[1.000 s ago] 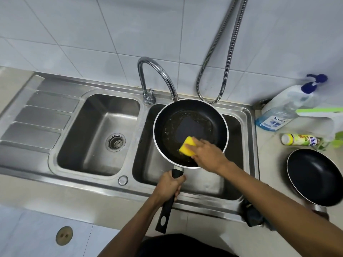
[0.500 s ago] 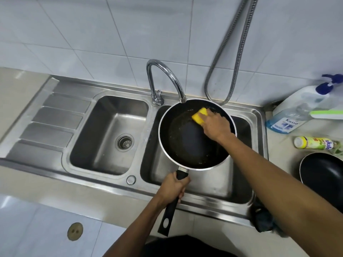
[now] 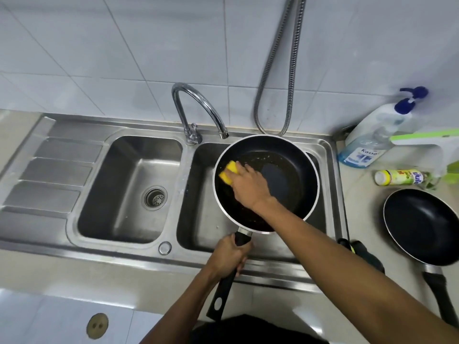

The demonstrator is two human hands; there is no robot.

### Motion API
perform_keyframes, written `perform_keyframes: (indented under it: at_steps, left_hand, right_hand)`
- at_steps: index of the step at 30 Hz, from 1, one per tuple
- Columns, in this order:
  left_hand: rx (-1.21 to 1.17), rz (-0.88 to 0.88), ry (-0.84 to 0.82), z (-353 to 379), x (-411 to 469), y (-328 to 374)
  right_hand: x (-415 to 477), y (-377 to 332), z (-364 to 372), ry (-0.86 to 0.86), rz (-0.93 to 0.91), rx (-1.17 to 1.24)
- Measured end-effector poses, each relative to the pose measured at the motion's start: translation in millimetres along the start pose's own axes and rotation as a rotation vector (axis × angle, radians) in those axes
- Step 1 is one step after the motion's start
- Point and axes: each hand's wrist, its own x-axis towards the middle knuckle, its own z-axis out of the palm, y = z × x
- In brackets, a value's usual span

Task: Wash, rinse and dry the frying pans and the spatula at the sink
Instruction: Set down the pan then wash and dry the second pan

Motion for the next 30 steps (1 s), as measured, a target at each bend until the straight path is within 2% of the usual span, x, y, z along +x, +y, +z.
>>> perform_keyframes:
  at_steps: [4, 9, 14, 18, 21, 24, 30]
  left_hand:
    - [-0.03, 0.001, 0.016, -4, -4, 1]
    - [-0.079, -0.011, 0.068, -12, 2, 0]
    - [-0.086, -0.04, 0.077, -3, 6, 0]
    - [-0.053, -0.051, 0.026, 10, 2, -3]
    - [-0.05, -0.04, -0.003, 11, -1, -5]
    - [-0.075, -0.049, -0.01, 4, -2, -4]
    - [-0.095, -0.043, 0.016, -6, 5, -1]
  right_hand:
    - [32, 47, -24, 0.016, 0.095, -0.085]
    - [-14, 95, -9, 0.04, 0.128, -0.153]
    - [-82, 67, 21, -0.07, -0.057, -0.041]
    - [-55, 20, 28, -0.085, -0.17, -0.03]
    - [-7, 18, 13, -0.067, -0.077, -0.057]
    - [20, 46, -3, -0.062, 0.027, -0.083]
    - [-27, 95, 14, 0.021, 0.114, -0.098]
